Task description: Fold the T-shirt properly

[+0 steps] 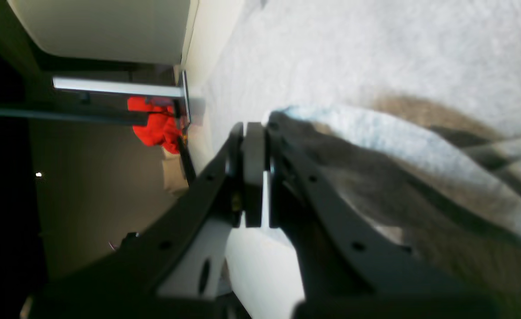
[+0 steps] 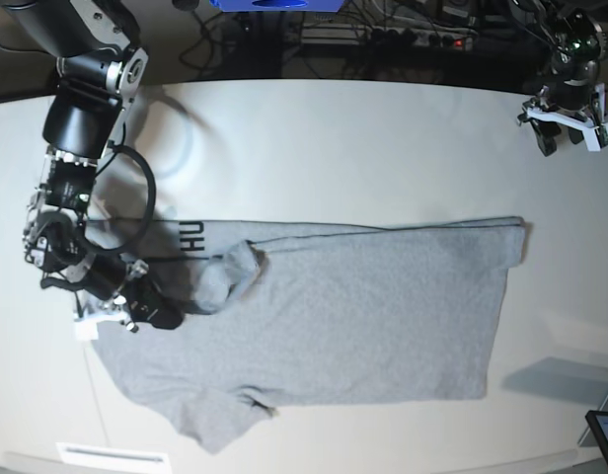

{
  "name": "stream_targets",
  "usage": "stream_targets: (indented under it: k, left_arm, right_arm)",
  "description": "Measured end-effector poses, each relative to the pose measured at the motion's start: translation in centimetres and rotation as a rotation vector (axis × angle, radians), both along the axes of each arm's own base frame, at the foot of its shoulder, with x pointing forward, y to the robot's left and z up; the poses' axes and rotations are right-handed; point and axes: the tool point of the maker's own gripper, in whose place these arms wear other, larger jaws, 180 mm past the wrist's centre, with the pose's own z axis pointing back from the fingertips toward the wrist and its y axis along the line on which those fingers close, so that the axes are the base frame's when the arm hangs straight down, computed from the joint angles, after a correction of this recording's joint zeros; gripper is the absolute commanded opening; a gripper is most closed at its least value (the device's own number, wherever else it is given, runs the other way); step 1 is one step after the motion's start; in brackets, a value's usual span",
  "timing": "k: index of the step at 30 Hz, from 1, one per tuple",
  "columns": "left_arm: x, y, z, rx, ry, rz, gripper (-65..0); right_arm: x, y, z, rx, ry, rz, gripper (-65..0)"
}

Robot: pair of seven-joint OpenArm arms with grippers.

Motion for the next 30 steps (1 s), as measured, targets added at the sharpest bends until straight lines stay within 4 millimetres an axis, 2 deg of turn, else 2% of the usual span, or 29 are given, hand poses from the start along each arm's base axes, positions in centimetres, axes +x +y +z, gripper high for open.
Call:
stream_targets:
  k: [9, 12, 16, 20, 22, 28, 30]
  left_arm:
    - [-1.0, 0.0, -0.4, 0.000, 0.027, 0.001, -30.2]
    - [-1.0, 0.0, -0.4, 0.000, 0.028, 0.001, -30.2]
    - [-1.2, 0.0, -0.5, 0.000, 0.033, 0.001, -30.2]
    - [-1.5, 0.0, -0.6, 0.001, 0.040, 0.001, -30.2]
    - [-1.5, 0.0, -0.6, 0.000, 0.040, 0.001, -30.2]
    - [-1.7, 0.0, -0.7, 0.000, 0.047, 0.001, -30.2]
    - [-1.9, 0.0, -0.8, 0.000, 0.052, 0.001, -30.2]
  right_arm:
    - [2.9, 0.2, 2.0, 0.029, -0.035, -0.011, -65.0]
    - [3.3, 0.1, 1.6, 0.037, -0.023, -0.033, -65.0]
    - [3.6, 1.3, 0.4, -0.021, -0.002, -0.006, -65.0]
    - [4.6, 3.0, 1.3, -0.084, -0.073, 0.029, -65.0]
    - [5.1, 3.2, 1.5, -0.101, -0.086, 0.027, -65.0]
    - [6.0, 4.1, 0.5, -0.117, -0.060, 0.030, -65.0]
    - [6.6, 3.8, 0.5, -0.145, -0.071, 0.019, -65.0]
